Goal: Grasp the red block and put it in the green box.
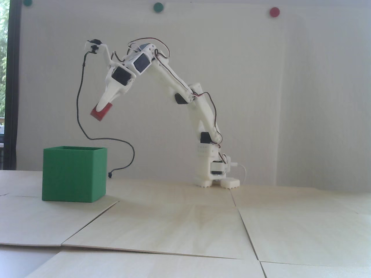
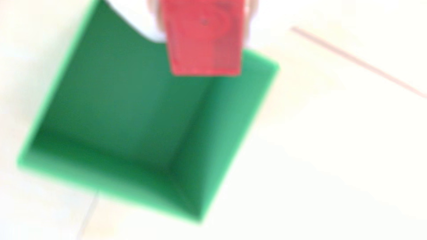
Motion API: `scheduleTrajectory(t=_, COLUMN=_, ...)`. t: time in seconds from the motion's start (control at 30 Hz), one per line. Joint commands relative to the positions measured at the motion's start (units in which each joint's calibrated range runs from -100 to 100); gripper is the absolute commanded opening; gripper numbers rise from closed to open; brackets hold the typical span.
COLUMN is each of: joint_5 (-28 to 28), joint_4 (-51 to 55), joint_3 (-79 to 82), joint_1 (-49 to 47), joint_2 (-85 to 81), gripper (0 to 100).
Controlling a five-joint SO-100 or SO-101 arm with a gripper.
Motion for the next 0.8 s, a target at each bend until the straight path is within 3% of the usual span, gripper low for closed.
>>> scheduleTrajectory(t=0.0, joint_5=-0.1, joint_4=-5.2, joint_3=-2.4, joint_1=0.3, joint_2=-3.4, gripper=2)
scheduleTrajectory(t=0.4, joint_5=0.1, joint_4=-5.3, joint_3=-0.4, joint_1=0.8, joint_2=-3.0, gripper=3)
scheduleTrajectory(t=0.77, joint_5=0.3, joint_4=-13.8, joint_3=-0.4, joint_1=2.5, joint_2=-1.3, gripper=9)
